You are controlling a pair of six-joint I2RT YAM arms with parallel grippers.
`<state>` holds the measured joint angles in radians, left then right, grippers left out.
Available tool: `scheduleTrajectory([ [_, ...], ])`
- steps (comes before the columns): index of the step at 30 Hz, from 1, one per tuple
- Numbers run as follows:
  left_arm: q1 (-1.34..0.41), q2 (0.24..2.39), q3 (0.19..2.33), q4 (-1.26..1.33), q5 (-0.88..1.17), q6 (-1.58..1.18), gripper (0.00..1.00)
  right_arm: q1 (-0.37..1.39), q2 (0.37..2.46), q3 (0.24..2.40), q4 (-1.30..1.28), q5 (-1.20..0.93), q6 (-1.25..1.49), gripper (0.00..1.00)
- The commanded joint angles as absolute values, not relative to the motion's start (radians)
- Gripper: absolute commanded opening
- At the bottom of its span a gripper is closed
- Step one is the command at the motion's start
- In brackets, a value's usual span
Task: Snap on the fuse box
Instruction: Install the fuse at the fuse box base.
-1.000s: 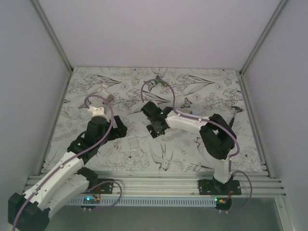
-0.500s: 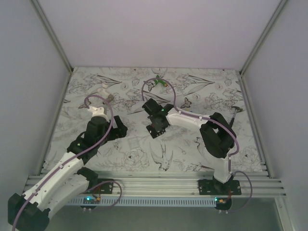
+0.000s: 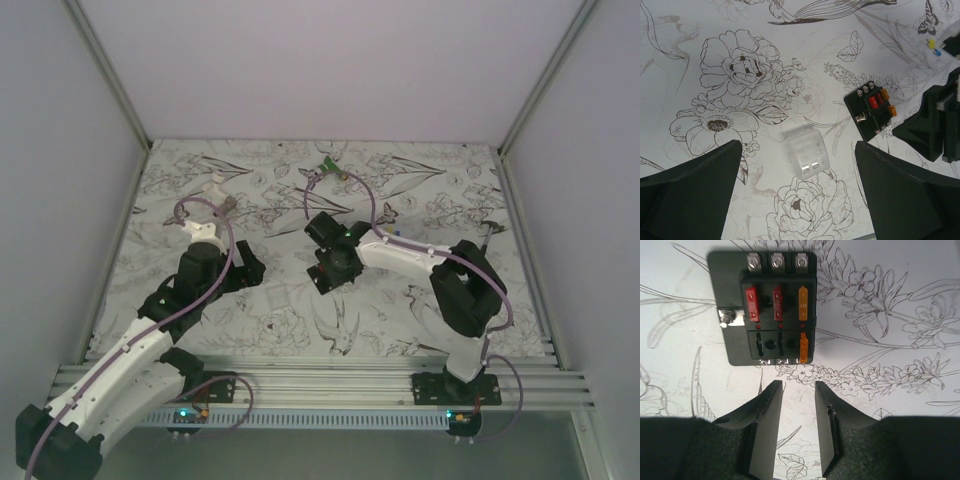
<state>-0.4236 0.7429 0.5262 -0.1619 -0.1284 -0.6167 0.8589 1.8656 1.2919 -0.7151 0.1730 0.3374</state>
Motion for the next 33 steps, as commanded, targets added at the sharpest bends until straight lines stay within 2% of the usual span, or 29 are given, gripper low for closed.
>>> scheduleTrajectory([
  [1, -0.416, 0.729, 0.545, -0.185, -0.122, -0.624, 1.00, 0.856, 1.788, 1.307, -0.648, 0.189, 0.355, 0.40],
  [20, -0.417, 0.736, 0.546, -0.185, -0.129, -0.621, 1.00, 0.810, 1.877, 1.342, -0.589, 0.141, 0.339, 0.26],
  [26, -0.417, 0.735, 0.546, -0.186, -0.128, -0.621, 1.00, 0.807, 1.898, 1.349, -0.602, 0.135, 0.336, 0.11],
  [28, -0.417, 0.737, 0.546, -0.184, -0.127, -0.621, 1.00, 0.807, 1.912, 1.357, -0.620, 0.136, 0.335, 0.01],
  [33, -0.417, 0.738, 0.546, -0.186, -0.126, -0.621, 1.00, 0.807, 1.960, 1.367, -0.704, 0.132, 0.326, 0.00],
])
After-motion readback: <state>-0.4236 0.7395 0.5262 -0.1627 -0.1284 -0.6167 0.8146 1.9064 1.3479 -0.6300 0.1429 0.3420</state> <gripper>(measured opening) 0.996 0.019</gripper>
